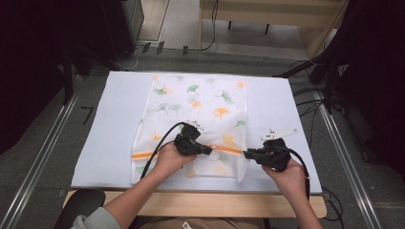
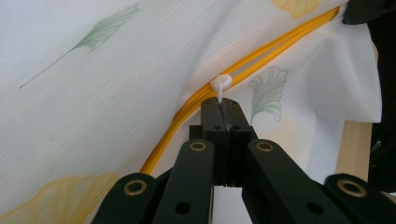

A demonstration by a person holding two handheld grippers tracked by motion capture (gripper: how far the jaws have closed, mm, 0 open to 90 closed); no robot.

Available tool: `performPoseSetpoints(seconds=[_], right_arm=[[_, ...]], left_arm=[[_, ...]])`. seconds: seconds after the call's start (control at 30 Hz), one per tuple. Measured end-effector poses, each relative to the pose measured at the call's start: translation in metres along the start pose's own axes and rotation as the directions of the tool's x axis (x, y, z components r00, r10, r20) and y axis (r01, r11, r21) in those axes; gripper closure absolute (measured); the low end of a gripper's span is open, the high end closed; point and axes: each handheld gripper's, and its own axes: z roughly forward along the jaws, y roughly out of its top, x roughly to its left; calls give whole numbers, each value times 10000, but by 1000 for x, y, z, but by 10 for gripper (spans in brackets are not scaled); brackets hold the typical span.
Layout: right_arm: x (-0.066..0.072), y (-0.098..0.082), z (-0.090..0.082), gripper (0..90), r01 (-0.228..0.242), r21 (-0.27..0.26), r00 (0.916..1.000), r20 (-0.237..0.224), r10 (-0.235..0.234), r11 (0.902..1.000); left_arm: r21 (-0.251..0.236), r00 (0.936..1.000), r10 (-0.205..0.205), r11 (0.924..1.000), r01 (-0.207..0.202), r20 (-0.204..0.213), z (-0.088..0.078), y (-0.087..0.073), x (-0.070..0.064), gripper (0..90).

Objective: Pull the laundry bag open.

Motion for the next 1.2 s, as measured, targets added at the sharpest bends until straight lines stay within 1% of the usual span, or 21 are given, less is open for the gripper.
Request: performPoseSetpoints(seconds=[0.13, 0.2, 0.27, 0.3, 0.37, 0.4, 0.43, 0.47, 0.83, 0.93, 1.0, 1.1, 1.2], right_arm=[[-1, -1, -1, 839, 50, 75, 10000, 0, -50, 10000], [-2, 0, 1, 839, 53, 124, 10000, -7, -53, 9999], [-2, 1, 2, 838, 54, 157, 10000, -30, -53, 9999], [-2, 1, 2, 838, 54, 157, 10000, -30, -53, 9999], [-2, 2, 3, 838, 106, 138, 9999, -79, -104, 9998], [-2, 3, 4, 838, 131, 143, 9999, -72, -130, 9998], [-2, 3, 5, 838, 155, 160, 9999, -68, -154, 9998], [-3, 3, 6, 838, 108, 201, 9999, -91, -106, 9997], [-4, 3, 8, 837, 73, 291, 9999, -109, -69, 9996], [-4, 3, 8, 837, 21, 321, 9999, -123, -17, 9995], [-4, 3, 8, 836, 24, 304, 9999, -128, -21, 9995], [-5, 3, 9, 836, 65, 323, 9999, -135, -60, 9995], [-5, 2, 9, 836, -3, 358, 9999, -143, 8, 9994]], left_arm=[[0, 9998, -148, 9999, 148, -125, -8, -5, 4, 900], [51, 9993, -181, 9998, 182, -315, -15, -8, 8, 900], [12, 9981, -468, 9989, 469, -390, -22, -12, 14, 900], [-26, 9976, -587, 9983, 586, -359, -24, -13, 16, 900], [-93, 9977, -571, 9983, 567, -373, -27, -14, 17, 900], [-139, 9974, -582, 9982, 577, -425, -27, -15, 16, 900], [-162, 9978, -500, 9986, 494, -443, -28, -15, 16, 900], [-164, 9977, -508, 9986, 501, -452, -28, -15, 16, 900], [-156, 9982, -501, 9986, 496, -322, -27, -15, 14, 900], [-92, 9986, -421, 9991, 418, -327, -27, -16, 15, 900], [-160, 9984, -490, 9987, 486, -278, -27, -15, 16, 900], [-111, 9984, -447, 9990, 443, -333, -26, -16, 16, 900], [-104, 9984, -459, 9989, 455, -341, -26, -16, 15, 900]])
